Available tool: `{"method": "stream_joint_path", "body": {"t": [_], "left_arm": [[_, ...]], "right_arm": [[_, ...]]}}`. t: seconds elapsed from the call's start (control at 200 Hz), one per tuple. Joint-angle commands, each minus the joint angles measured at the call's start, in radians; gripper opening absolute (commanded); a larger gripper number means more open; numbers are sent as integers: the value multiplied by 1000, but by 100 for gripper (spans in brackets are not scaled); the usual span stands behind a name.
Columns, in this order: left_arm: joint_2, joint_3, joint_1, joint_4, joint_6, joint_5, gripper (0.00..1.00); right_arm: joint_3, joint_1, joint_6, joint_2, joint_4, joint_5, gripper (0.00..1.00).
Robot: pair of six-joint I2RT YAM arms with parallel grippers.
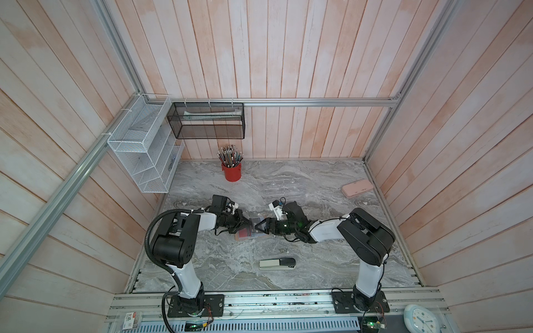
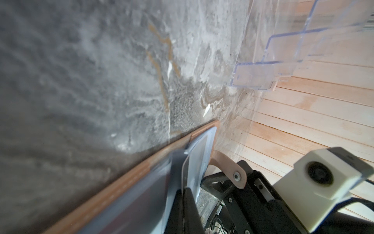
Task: Take the credit cards out of the card holder
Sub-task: Take out the credit card from the card slot.
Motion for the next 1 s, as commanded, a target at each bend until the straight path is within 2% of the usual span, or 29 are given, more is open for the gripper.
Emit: {"method": "stream_joint_path", "body": {"t": [0.0,0.41,0.995], "left_arm": [[-11,-12,-3,-18,42,-42,0],[-22,2,-3,-57,101,-63,0],[-40,40,0,-146,194,-86,0]], "right_arm": [[1,-5,-8,18,-76,27,84],[43,-5,-44,30,-197,87,86],[40,-6,-46,14,-198,81,86]]}}
